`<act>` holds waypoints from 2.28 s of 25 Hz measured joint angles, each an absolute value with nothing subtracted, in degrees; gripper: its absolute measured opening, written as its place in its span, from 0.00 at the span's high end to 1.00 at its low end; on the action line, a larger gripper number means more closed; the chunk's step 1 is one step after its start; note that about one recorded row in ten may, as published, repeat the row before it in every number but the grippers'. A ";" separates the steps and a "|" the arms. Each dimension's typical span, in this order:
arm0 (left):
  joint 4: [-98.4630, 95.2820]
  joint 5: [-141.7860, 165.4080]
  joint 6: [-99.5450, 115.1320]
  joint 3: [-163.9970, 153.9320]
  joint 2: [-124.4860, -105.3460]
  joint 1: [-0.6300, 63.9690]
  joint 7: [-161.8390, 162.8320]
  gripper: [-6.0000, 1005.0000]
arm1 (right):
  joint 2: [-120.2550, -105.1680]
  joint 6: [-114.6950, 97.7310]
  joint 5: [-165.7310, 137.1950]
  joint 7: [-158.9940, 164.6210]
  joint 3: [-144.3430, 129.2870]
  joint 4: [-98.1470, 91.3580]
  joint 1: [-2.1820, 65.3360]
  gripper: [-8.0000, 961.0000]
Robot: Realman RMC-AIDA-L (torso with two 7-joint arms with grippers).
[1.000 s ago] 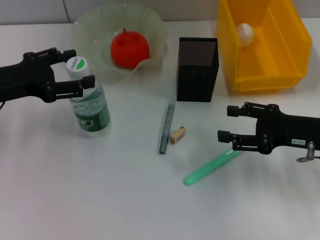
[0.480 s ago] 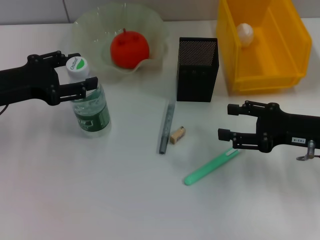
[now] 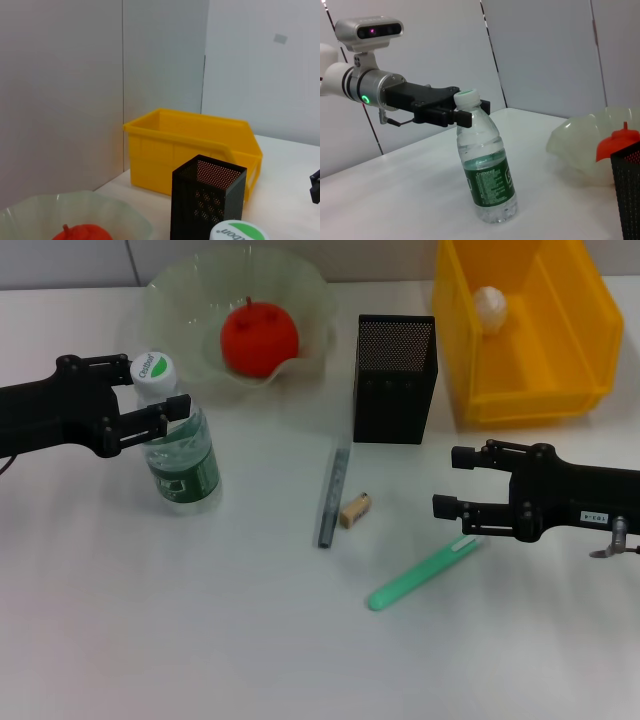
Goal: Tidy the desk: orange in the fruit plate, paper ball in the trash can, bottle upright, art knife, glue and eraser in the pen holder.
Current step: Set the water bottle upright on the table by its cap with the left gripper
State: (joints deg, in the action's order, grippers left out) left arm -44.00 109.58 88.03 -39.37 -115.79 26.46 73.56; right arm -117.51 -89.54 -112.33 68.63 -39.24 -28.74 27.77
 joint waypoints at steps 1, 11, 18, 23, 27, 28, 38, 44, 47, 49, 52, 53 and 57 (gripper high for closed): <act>-43.98 109.57 88.12 -39.30 -115.78 26.45 73.56 0.43 | -117.51 -89.57 -112.33 68.64 -39.24 -28.74 27.77 0.19; -43.93 107.40 88.47 -38.12 -115.62 26.19 73.99 0.52 | -117.51 -89.81 -112.32 68.64 -39.29 -28.74 27.73 0.19; -43.93 105.91 88.46 -36.58 -115.46 25.91 74.07 0.55 | -117.51 -89.91 -112.33 68.64 -39.14 -28.74 27.51 0.19; -43.95 103.85 87.30 -35.82 -115.75 25.91 73.63 0.55 | -117.51 -89.92 -112.33 68.66 -39.11 -28.74 27.43 0.19; -43.94 102.09 84.43 -35.69 -116.14 25.95 73.36 0.55 | -117.51 -89.92 -112.33 68.70 -39.06 -28.74 27.42 0.19; -43.95 101.66 83.47 -35.59 -116.36 25.98 73.20 0.55 | -117.51 -89.92 -112.32 68.70 -39.03 -28.74 27.42 0.19; -41.08 97.72 73.56 -35.31 -118.05 27.56 72.86 0.55 | -117.51 -89.91 -112.32 68.73 -38.84 -28.60 27.34 0.19; -38.20 96.20 69.63 -35.33 -118.08 28.41 72.30 0.55 | -117.51 -89.91 -112.33 68.73 -38.84 -28.56 27.33 0.19; -37.08 96.16 68.91 -35.34 -118.15 28.80 71.57 0.55 | -117.51 -89.89 -112.33 68.73 -38.84 -28.52 27.33 0.19; -35.96 95.52 68.49 -35.33 -118.20 29.02 70.29 0.55 | -117.51 -89.79 -112.32 68.73 -38.85 -28.48 27.33 0.19; -34.80 94.75 67.95 -35.33 -118.21 29.17 68.80 0.55 | -117.51 -89.69 -112.32 68.73 -38.85 -28.47 27.33 0.19; -34.80 94.75 67.95 -35.33 -118.21 29.17 68.80 0.55 | -117.51 -89.69 -112.33 68.73 -38.84 -28.47 27.33 0.19; -34.19 94.57 67.03 -35.55 -118.29 29.35 67.73 0.55 | -117.51 -89.65 -112.33 68.73 -38.85 -28.47 27.42 0.19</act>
State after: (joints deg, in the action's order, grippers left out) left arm -34.19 94.57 67.03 -35.55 -118.29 29.35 67.73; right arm -117.51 -89.65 -112.33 68.73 -38.85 -28.47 27.42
